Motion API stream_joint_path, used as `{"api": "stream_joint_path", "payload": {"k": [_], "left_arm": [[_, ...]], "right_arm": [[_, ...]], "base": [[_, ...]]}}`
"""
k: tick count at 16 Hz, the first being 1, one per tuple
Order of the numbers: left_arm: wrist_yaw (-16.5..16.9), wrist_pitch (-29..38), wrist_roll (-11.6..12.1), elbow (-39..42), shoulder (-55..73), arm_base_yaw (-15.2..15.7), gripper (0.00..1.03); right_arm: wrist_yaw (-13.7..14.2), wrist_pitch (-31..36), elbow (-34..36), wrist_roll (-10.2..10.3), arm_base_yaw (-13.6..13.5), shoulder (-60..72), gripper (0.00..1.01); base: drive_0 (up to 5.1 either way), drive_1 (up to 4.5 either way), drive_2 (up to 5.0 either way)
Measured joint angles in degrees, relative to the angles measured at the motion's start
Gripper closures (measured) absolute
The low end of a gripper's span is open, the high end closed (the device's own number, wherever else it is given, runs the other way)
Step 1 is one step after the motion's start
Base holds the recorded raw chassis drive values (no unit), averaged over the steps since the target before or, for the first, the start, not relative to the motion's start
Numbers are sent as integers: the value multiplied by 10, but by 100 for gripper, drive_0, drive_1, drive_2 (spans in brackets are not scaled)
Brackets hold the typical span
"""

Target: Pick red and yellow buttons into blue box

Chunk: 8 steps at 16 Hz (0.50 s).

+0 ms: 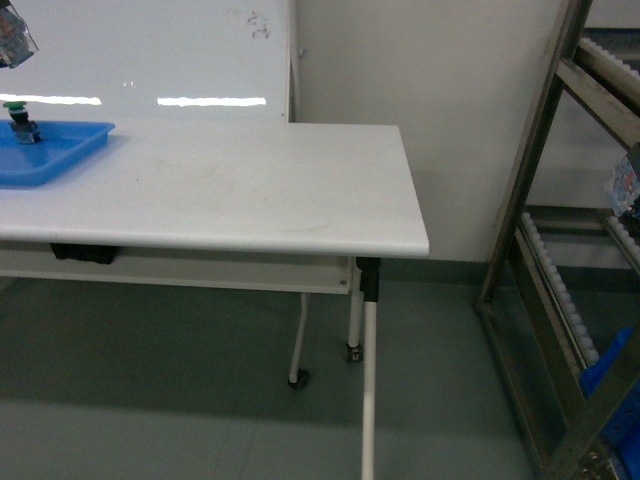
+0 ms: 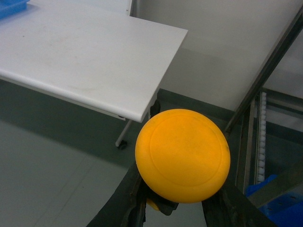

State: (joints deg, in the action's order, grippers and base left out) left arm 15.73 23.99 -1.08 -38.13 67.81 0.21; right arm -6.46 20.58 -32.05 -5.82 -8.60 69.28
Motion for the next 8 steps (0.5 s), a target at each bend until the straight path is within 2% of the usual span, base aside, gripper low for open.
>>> {"api": "stream_joint_path", "payload": {"k": [8], "left_arm": [[-1, -1, 0, 0, 0, 0, 78]], "right_arm": [[0, -1, 0, 0, 0, 0, 76]], "base": [[447, -221, -221]]}}
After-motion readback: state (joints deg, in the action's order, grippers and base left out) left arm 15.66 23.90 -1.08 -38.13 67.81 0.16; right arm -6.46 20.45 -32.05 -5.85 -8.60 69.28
